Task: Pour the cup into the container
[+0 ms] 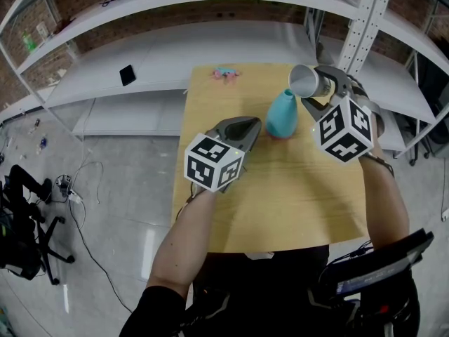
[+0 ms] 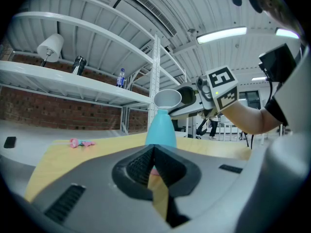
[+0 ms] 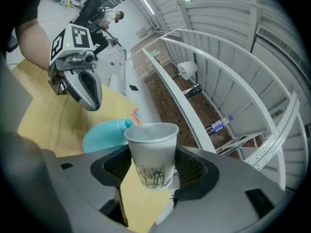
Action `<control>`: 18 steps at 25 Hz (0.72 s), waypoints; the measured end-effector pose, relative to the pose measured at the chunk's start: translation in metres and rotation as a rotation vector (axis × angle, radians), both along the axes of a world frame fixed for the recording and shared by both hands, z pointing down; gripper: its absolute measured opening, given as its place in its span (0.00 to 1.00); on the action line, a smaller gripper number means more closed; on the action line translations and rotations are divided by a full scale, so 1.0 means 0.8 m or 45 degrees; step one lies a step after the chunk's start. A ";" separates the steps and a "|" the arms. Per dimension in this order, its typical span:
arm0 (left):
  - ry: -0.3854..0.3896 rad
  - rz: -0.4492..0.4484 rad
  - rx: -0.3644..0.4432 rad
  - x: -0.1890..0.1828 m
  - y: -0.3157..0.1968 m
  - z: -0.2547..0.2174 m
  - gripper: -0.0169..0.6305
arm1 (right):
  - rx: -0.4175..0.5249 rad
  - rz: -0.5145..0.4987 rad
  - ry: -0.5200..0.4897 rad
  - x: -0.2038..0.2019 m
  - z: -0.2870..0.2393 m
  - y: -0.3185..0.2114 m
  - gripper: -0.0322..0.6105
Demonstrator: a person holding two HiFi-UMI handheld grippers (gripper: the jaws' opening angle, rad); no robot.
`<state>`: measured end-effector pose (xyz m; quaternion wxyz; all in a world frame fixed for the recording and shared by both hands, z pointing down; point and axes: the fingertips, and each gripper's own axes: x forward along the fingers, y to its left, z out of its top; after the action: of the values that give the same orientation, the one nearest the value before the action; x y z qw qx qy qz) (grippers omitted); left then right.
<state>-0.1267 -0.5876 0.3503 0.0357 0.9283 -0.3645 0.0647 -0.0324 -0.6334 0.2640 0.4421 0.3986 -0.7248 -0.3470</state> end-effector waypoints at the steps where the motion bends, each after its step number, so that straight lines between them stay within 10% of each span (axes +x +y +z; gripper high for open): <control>1: 0.000 0.000 0.000 0.000 0.000 0.000 0.03 | 0.001 0.000 0.004 0.000 0.000 0.000 0.49; 18: 0.000 0.001 -0.002 0.000 0.001 0.000 0.03 | 0.018 0.004 0.055 -0.001 -0.001 -0.002 0.49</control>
<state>-0.1267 -0.5870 0.3500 0.0365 0.9284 -0.3639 0.0648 -0.0335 -0.6349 0.2631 0.4553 0.3954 -0.7120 -0.3597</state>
